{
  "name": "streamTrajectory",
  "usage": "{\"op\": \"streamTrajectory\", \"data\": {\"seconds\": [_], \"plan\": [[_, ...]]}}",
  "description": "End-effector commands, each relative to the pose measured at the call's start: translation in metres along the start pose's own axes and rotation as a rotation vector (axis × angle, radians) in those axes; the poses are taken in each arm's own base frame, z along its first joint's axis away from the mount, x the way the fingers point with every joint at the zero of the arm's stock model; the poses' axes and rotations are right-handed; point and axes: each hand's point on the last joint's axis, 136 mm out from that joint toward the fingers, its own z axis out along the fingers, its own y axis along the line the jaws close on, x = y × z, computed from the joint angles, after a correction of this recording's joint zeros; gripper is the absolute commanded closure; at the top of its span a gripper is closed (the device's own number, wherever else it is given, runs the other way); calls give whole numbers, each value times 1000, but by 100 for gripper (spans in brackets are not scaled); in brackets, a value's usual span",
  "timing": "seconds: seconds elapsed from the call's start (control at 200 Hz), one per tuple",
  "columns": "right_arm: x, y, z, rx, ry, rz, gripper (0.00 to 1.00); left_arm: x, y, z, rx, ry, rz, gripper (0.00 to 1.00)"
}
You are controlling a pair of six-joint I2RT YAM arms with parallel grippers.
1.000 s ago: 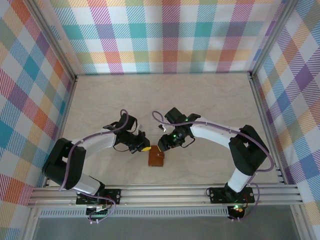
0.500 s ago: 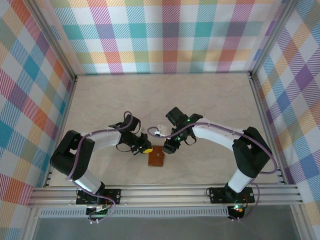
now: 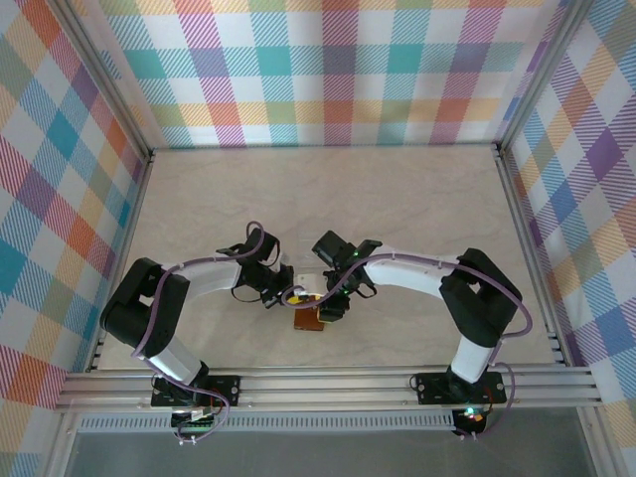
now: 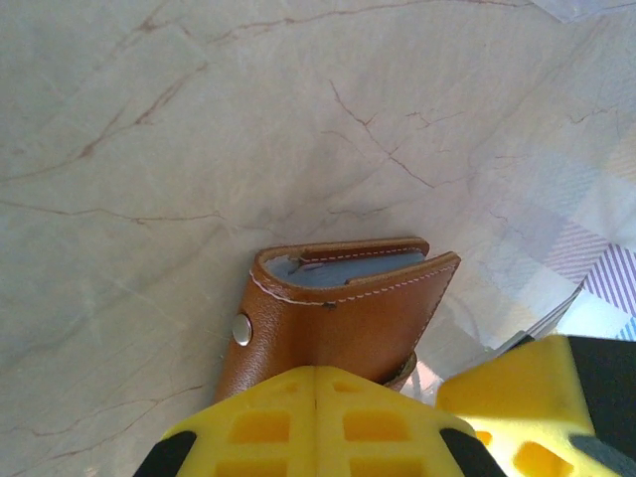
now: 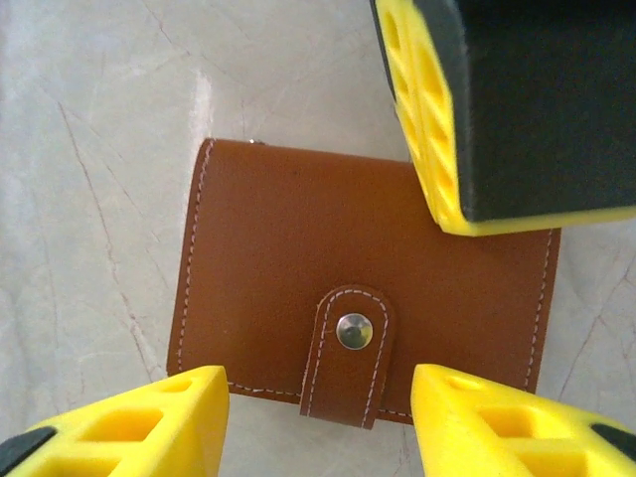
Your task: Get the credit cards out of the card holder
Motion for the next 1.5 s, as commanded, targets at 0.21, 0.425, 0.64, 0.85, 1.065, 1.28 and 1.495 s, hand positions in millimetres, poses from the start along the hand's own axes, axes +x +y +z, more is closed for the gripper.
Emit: {"op": "streamTrajectory", "data": {"seconds": [0.21,0.425,0.64,0.85,1.065,1.28,1.495], "plan": [[-4,-9,21,57,-3,-21,46,13,22,9,-52,35,-33,100],[-3,-4,32,27,20,-22,49,17,28,10,-60,39,-52,100],[-2,-2,36,42,10,-21,58,22,35,8,-71,38,-60,100],[7,3,46,48,50,-29,67,24,46,8,-112,27,-78,100],[9,0,43,105,31,-52,82,27,60,9,-168,36,-106,100],[-1,-8,30,212,-64,-50,88,28,75,7,-248,31,-112,100],[-10,-12,15,300,-199,25,91,29,86,3,-308,33,-108,100]]}}
